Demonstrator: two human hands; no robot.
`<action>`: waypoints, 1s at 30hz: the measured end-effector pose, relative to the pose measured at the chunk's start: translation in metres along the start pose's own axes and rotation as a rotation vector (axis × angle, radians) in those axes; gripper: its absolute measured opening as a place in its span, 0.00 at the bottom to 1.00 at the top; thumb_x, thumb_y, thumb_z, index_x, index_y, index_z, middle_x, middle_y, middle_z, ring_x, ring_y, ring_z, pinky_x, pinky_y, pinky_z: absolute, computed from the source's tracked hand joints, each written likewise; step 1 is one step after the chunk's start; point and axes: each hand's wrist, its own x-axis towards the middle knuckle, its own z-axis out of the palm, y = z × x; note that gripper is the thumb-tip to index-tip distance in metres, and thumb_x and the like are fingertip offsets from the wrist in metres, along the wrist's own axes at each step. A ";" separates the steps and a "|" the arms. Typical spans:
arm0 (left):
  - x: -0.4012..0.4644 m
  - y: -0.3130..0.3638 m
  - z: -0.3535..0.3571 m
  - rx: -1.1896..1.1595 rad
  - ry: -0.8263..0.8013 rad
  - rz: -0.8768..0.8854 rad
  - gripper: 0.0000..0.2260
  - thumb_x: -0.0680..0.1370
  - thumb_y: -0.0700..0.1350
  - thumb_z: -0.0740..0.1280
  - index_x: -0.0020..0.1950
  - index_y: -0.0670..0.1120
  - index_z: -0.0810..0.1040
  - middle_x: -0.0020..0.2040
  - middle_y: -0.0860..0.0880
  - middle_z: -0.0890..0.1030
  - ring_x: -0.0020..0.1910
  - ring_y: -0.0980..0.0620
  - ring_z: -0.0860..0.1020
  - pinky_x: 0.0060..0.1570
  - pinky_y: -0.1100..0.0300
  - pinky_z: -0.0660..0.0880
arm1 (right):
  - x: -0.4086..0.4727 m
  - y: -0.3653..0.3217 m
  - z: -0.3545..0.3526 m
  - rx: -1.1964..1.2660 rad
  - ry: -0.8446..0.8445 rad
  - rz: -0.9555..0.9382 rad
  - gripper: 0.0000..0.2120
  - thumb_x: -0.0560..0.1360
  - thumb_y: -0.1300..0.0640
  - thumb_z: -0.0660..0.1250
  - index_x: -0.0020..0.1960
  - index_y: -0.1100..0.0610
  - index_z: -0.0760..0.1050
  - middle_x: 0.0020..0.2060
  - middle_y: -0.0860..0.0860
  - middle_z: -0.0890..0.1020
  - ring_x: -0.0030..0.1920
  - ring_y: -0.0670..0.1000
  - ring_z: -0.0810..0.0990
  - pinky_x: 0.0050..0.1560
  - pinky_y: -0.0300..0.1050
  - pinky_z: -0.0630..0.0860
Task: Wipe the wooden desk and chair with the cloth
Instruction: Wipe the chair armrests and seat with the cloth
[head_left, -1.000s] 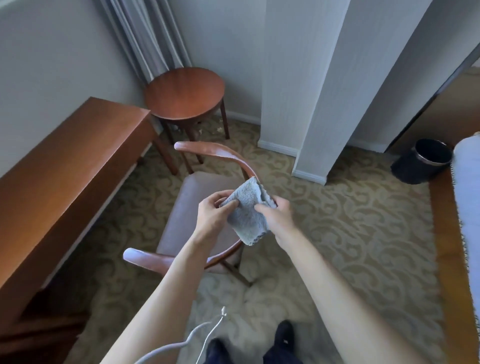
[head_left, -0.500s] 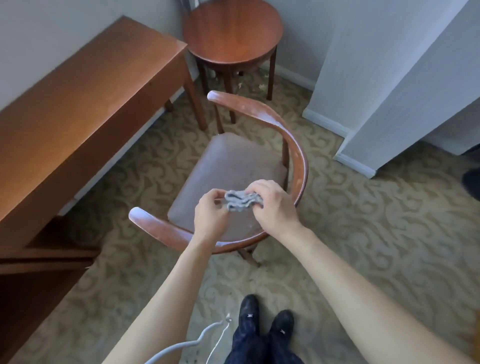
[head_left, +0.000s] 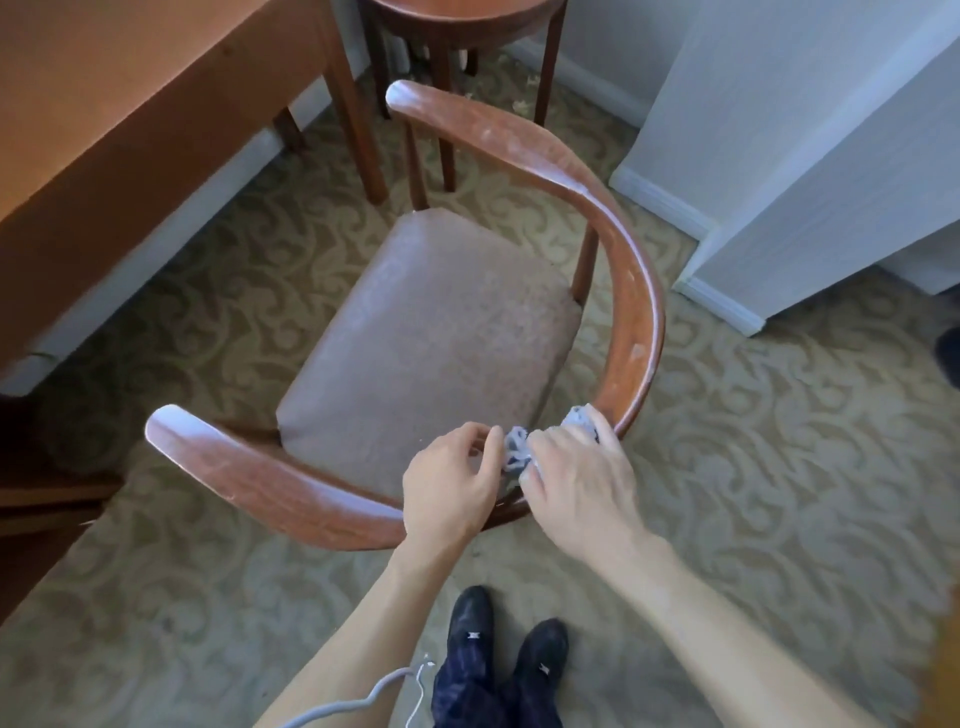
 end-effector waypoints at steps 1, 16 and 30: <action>-0.001 0.000 0.003 0.071 0.026 0.066 0.18 0.81 0.61 0.56 0.48 0.55 0.82 0.45 0.56 0.85 0.46 0.55 0.80 0.48 0.55 0.75 | 0.007 0.017 -0.004 -0.044 0.021 0.009 0.10 0.75 0.54 0.57 0.41 0.54 0.75 0.35 0.51 0.79 0.45 0.56 0.80 0.74 0.60 0.67; 0.000 0.003 0.003 0.168 0.120 0.130 0.12 0.79 0.41 0.59 0.35 0.47 0.63 0.28 0.48 0.71 0.27 0.43 0.70 0.29 0.50 0.70 | -0.004 -0.033 0.015 -0.092 -0.113 -0.031 0.19 0.76 0.55 0.51 0.37 0.54 0.79 0.30 0.53 0.79 0.41 0.59 0.80 0.70 0.58 0.70; 0.003 -0.004 0.013 0.208 0.111 0.057 0.22 0.83 0.57 0.50 0.35 0.46 0.67 0.29 0.47 0.74 0.33 0.42 0.75 0.38 0.47 0.74 | 0.050 0.069 -0.013 -0.140 0.094 0.104 0.22 0.76 0.54 0.50 0.45 0.60 0.83 0.46 0.55 0.84 0.69 0.58 0.75 0.80 0.57 0.55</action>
